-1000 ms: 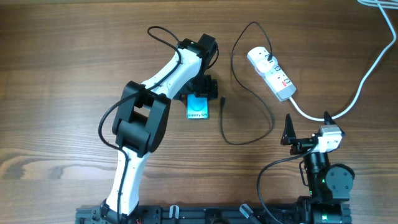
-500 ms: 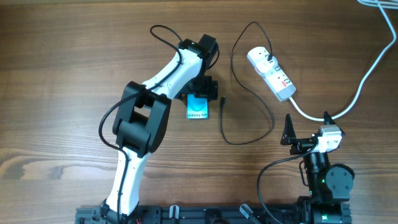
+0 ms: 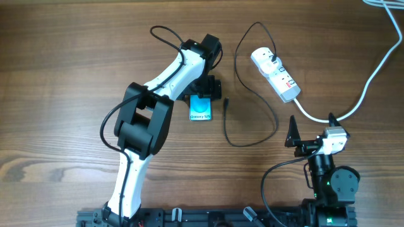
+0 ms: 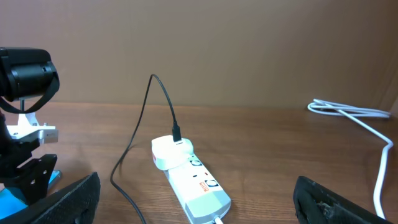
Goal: Plug charger to phone and switch on socket
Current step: 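Lower the left gripper and grasp the phone's top edge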
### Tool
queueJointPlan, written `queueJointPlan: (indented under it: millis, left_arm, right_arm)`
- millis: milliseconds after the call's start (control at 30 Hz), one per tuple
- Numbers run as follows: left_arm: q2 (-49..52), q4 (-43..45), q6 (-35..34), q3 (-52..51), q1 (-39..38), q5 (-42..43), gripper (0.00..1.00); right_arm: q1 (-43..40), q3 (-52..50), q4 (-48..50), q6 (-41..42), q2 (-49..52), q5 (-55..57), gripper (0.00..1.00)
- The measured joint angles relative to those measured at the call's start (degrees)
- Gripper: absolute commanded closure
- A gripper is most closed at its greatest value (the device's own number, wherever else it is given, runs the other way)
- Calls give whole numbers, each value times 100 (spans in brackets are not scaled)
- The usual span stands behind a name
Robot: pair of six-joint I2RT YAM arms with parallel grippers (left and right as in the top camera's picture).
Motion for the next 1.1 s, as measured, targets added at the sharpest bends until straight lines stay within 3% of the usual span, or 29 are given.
queueJointPlan:
  millis: [600,667,700,1100]
  left_arm:
    - [0,4,-4,0,-17,-2,0]
    - [0,15,-7,0,-39,-4,3]
    - [0,20,-9,0,-44,-7,10]
    - [-2,22,-98,0,-50,2,30]
  right_arm:
    - [0,0,0,0,0,0,0]
    - [0,0,0,0,0,-2,0]
    - [0,0,0,0,0,0,0]
    - [0,0,0,0,0,0,0]
